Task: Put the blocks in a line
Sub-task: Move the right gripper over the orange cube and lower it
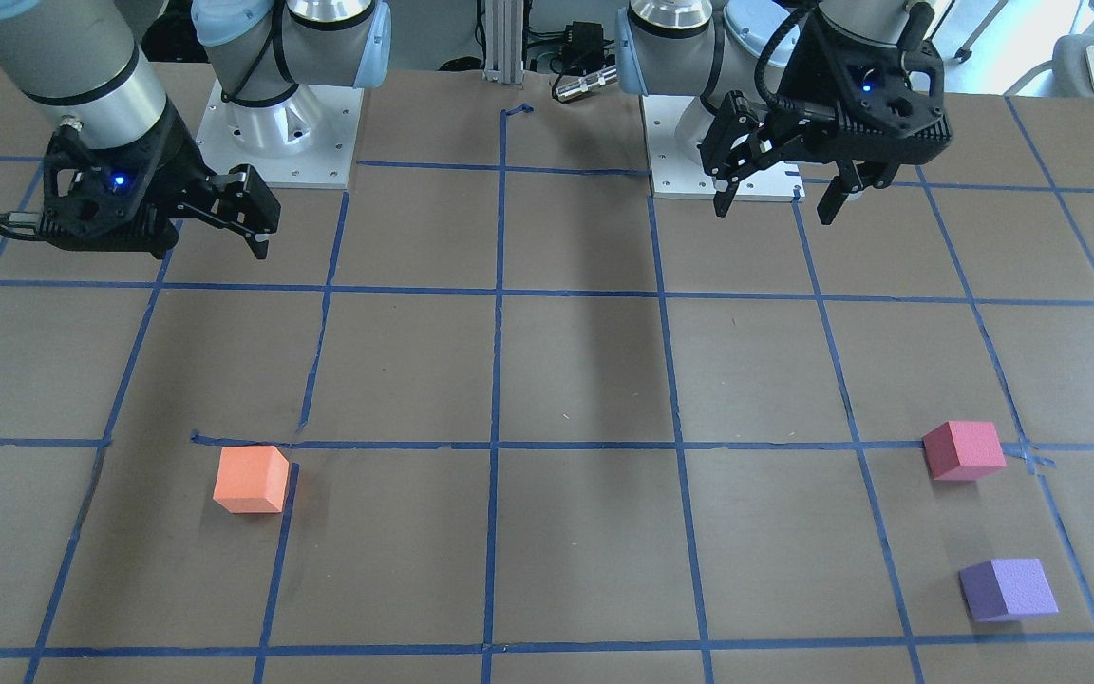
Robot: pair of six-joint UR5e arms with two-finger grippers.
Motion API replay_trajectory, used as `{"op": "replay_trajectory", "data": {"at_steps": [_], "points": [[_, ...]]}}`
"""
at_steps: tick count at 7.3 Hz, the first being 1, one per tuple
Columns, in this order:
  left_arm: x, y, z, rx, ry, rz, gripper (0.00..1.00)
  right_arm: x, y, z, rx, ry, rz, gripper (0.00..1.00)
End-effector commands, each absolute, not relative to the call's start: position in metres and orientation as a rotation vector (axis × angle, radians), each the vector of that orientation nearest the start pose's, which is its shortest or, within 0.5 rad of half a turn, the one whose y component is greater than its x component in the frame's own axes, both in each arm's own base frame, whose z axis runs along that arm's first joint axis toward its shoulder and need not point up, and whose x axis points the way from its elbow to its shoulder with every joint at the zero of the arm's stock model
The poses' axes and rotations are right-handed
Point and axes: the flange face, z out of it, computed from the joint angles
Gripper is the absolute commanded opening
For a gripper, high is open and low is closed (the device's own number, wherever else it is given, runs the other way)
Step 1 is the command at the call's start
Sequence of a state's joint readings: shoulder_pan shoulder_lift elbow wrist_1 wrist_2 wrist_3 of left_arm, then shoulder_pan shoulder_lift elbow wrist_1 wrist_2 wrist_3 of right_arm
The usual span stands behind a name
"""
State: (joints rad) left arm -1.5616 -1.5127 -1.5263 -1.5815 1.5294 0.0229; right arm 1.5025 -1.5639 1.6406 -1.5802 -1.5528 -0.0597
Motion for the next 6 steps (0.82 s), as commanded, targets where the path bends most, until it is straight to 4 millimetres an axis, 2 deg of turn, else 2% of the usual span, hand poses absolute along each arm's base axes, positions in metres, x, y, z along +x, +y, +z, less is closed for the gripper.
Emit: {"op": "replay_trajectory", "data": {"at_steps": [1,2,3,4,5,6], "points": [[-0.133,-0.475,0.537,0.027,3.176,-0.147,1.00,0.083,-0.535,0.424,0.060,3.125,-0.015,1.00],[-0.133,-0.473,0.541,0.030,3.173,-0.159,0.95,0.081,-0.558,0.403,0.052,3.124,-0.069,1.00],[-0.133,-0.471,0.543,0.032,3.173,-0.167,0.82,0.081,-0.574,0.379,0.049,3.110,-0.064,1.00],[-0.133,-0.473,0.541,0.035,3.175,-0.160,0.66,0.081,-0.592,0.357,0.046,3.111,-0.097,1.00],[-0.133,-0.472,0.542,0.045,3.175,-0.165,0.33,0.086,-0.607,0.331,0.027,3.113,-0.120,1.00],[-0.133,-0.471,0.543,0.050,3.175,-0.175,0.24,0.085,-0.613,0.312,0.018,3.117,-0.073,1.00]]}}
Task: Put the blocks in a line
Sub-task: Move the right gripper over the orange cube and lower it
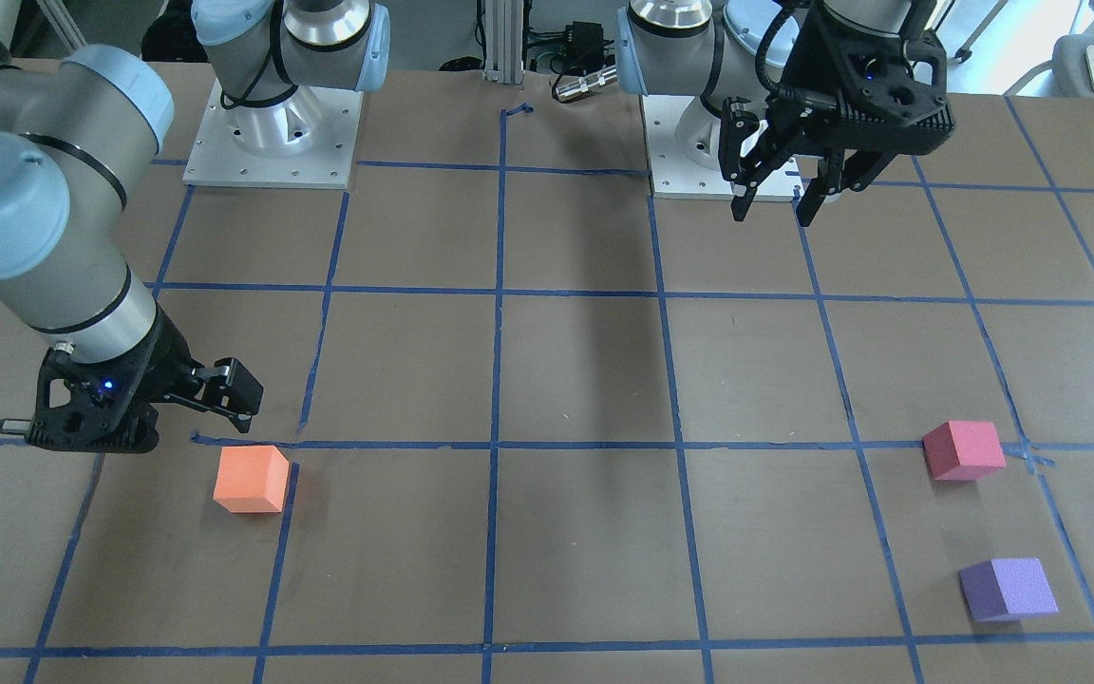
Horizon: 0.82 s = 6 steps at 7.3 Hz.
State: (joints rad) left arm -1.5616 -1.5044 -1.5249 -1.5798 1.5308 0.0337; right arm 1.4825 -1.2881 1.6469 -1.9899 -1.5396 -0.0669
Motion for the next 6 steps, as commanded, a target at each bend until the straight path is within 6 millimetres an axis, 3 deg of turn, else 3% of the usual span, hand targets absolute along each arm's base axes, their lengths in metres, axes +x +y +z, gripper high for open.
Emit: {"op": "replay_trajectory", "data": {"at_steps": [1,3,6], "points": [[-0.133,-0.471,0.543,0.052,3.175,-0.175,0.24,0.085,-0.618,0.290,-0.012,3.112,-0.024,1.00],[-0.133,-0.471,0.543,0.052,3.177,-0.175,0.21,0.083,-0.631,0.260,-0.124,3.117,-0.033,1.00],[-0.133,-0.469,0.547,0.069,3.172,-0.184,0.03,0.082,-0.636,0.227,-0.141,3.113,0.038,1.00]]}}
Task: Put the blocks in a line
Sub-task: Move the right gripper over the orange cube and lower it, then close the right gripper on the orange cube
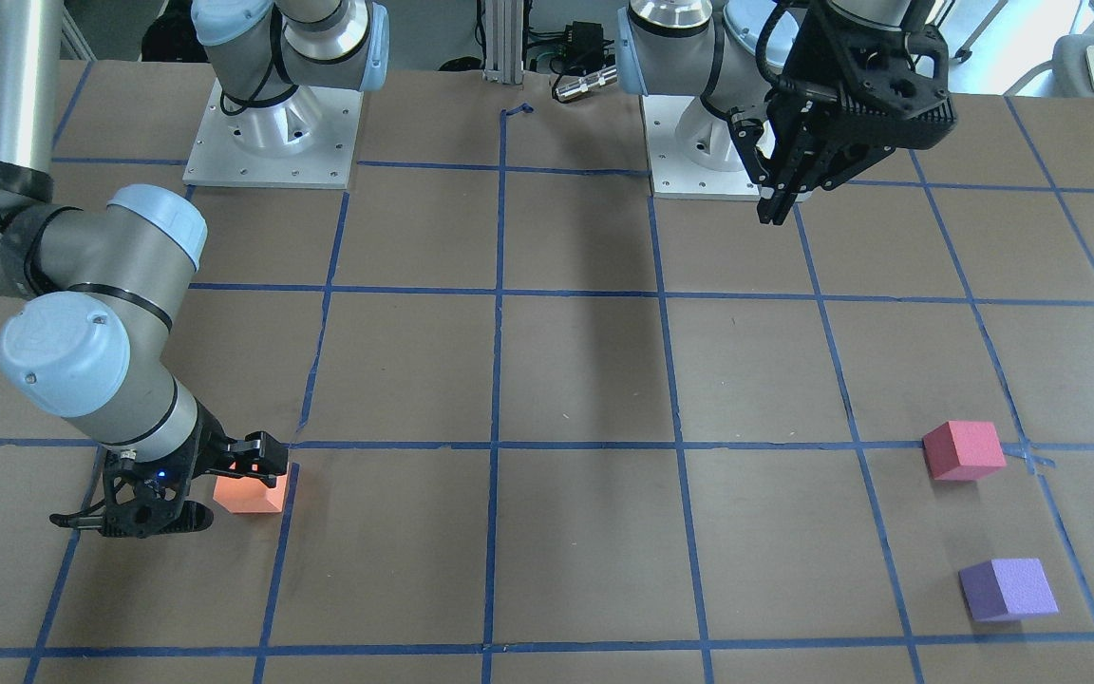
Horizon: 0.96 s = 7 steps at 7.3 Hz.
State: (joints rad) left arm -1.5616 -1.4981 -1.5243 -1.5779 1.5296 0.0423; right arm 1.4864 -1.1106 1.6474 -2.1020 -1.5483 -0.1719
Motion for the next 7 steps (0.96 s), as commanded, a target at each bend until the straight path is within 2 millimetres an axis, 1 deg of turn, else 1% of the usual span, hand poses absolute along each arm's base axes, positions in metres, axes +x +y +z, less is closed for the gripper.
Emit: {"op": "replay_trajectory", "data": {"at_steps": [1,3,5,6,7], "points": [[-0.133,-0.468,0.548,0.086,3.172,-0.187,0.00,0.082,-0.637,0.222,-0.133,3.113,0.050,1.00],[-0.134,-0.470,0.545,0.091,3.173,-0.178,0.00,0.082,-0.638,0.209,-0.107,3.111,0.081,1.00],[-0.133,-0.469,0.547,0.123,3.168,-0.188,0.00,0.082,-0.639,0.198,-0.094,3.109,0.105,1.00],[-0.134,-0.467,0.549,0.111,3.169,-0.190,0.00,0.082,-0.638,0.195,-0.084,3.104,0.123,0.78],[-0.135,-0.466,0.549,0.097,3.179,-0.188,0.00,0.082,-0.638,0.195,-0.079,3.100,0.132,0.32]]}}
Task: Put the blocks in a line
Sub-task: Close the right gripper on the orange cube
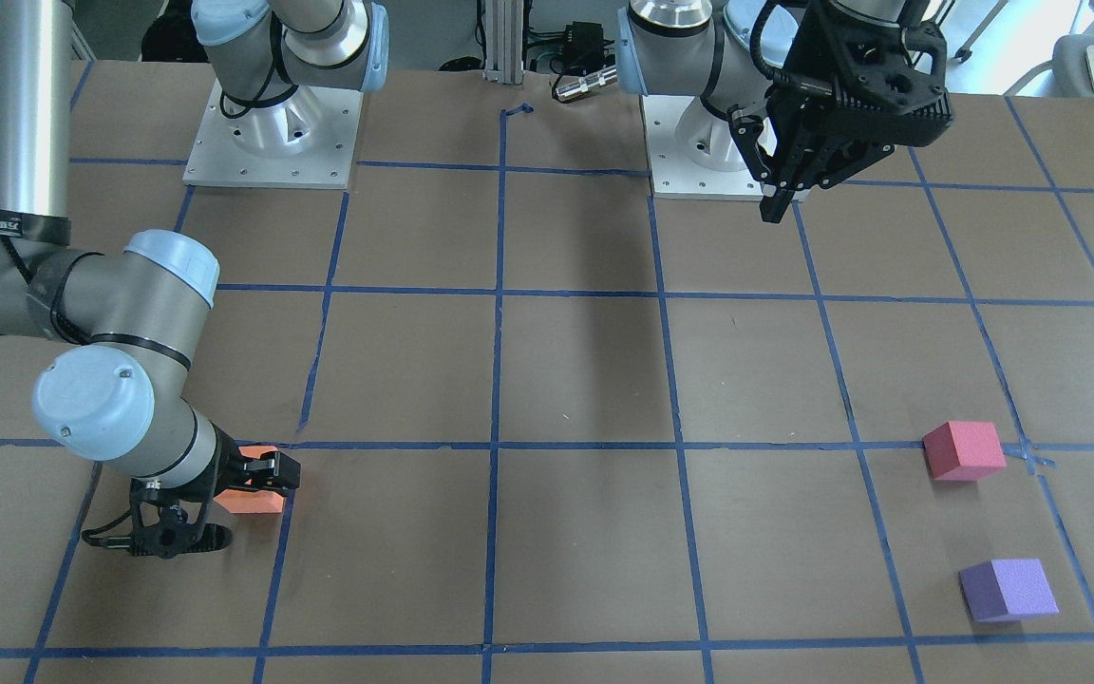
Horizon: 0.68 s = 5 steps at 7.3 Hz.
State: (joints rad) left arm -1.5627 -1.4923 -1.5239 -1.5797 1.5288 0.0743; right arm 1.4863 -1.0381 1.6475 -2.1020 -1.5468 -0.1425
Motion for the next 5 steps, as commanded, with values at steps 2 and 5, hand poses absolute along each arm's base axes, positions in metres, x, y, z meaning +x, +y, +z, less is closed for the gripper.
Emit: {"op": "replay_trajectory", "data": {"at_steps": [2,5], "points": [[-0.134,-0.464,0.550,0.091,3.171,-0.182,0.00,0.082,-0.638,0.202,-0.079,3.098,0.115,0.00],[-0.133,-0.469,0.545,0.096,3.172,-0.178,1.00,0.137,-0.645,0.261,0.040,3.106,-0.020,0.00]]}}
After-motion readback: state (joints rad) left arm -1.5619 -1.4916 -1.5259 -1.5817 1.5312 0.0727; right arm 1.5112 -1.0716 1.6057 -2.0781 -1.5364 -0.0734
